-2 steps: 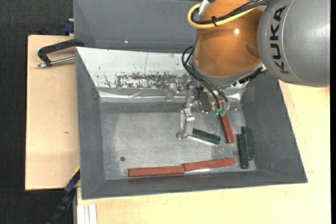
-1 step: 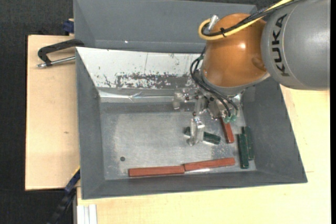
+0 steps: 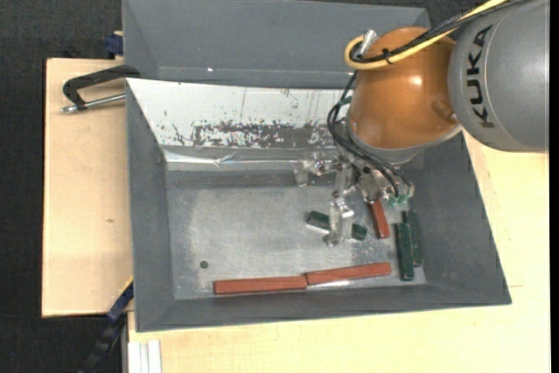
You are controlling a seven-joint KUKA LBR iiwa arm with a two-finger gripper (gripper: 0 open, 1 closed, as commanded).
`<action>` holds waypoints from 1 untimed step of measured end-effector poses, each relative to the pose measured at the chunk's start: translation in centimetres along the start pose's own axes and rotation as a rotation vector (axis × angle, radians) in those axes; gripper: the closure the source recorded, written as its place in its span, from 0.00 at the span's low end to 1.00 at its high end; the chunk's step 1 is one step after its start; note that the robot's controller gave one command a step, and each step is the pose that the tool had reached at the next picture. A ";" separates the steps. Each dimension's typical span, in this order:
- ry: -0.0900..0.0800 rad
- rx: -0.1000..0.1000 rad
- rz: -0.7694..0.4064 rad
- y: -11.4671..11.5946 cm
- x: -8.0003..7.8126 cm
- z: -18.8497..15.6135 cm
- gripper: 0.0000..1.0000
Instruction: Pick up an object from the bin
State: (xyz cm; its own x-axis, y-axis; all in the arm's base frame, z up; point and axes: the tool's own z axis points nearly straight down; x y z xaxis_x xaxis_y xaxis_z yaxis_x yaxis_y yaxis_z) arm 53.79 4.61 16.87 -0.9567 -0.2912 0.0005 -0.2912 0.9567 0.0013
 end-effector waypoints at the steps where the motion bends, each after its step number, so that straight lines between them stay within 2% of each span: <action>1: -0.012 0.003 -0.005 -5.3 -0.4 3.5 0.00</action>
Offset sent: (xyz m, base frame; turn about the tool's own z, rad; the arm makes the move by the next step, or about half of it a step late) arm 0.0176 -0.0473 -0.0987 -0.1518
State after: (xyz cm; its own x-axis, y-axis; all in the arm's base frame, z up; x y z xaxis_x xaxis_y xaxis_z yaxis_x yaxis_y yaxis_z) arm 55.72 -0.32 13.35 -0.9551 -0.2960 -0.0119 -0.2960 0.9552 -0.0018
